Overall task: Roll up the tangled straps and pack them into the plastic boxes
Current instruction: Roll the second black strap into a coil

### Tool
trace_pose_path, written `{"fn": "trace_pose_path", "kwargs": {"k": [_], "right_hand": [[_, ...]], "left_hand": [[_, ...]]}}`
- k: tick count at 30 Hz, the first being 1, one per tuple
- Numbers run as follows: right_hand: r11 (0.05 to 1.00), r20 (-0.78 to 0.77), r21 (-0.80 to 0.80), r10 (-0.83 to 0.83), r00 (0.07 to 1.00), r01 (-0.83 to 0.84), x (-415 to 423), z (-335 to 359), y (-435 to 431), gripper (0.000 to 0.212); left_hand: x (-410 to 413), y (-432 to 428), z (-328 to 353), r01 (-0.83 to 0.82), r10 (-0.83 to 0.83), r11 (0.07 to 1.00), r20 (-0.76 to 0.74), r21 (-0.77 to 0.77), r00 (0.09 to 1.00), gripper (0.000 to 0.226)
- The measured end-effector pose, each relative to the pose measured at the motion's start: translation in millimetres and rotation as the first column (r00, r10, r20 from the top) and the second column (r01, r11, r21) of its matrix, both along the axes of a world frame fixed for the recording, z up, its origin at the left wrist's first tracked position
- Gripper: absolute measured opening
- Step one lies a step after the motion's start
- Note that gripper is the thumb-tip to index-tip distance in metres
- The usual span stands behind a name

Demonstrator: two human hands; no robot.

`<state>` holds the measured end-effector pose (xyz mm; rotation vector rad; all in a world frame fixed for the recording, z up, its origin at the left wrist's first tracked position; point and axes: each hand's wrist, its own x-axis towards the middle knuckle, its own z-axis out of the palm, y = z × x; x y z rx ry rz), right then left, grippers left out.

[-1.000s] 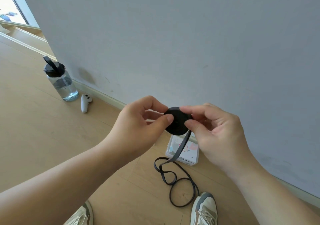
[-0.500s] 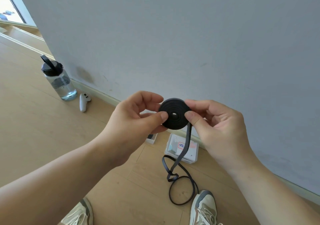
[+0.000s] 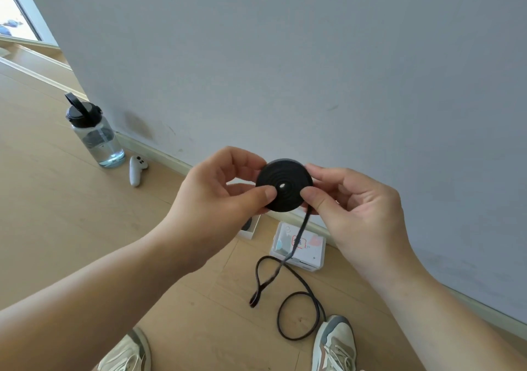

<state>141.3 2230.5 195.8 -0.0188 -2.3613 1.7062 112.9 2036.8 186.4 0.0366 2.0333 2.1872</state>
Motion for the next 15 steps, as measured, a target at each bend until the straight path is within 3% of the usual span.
{"fn": "trace_pose_path", "kwargs": {"k": [3,5,7,9,12,15], "right_hand": [[0.996,-0.024,0.091,0.009,1.000,-0.007,-0.2,0.1,-1.1,0.033],[0.988,-0.046,0.152,0.043,0.998,-0.036,-0.7,-0.2,-1.8,0.036],[0.976,-0.077,0.211,0.079,0.994,-0.061,-0.1,0.2,-4.3,0.038],[0.980,-0.079,0.194,0.059,0.995,-0.042,1.3,2.2,-4.1,0.033],[0.993,-0.046,0.114,-0.013,0.999,0.019,1.9,5.2,-3.0,0.023],[0.998,-0.025,0.053,-0.017,1.000,0.018,0.3,4.5,-6.0,0.027]], "left_hand": [[6.0,2.8,-3.5,0.019,-0.062,0.969,-0.170,-0.246,0.983,0.021],[6.4,2.9,-5.8,-0.014,-0.137,0.918,-0.350,-0.396,0.927,0.026],[3.3,1.2,-8.2,-0.025,-0.218,0.891,-0.476,-0.453,0.852,0.030],[1.8,-1.2,-5.4,0.000,-0.178,0.923,-0.425,-0.385,0.887,0.029],[-1.4,-0.8,-2.6,0.022,-0.057,0.981,-0.179,-0.193,0.982,0.029],[-2.6,-0.6,-2.8,0.024,-0.024,1.000,-0.048,0.002,0.999,0.034]]}}
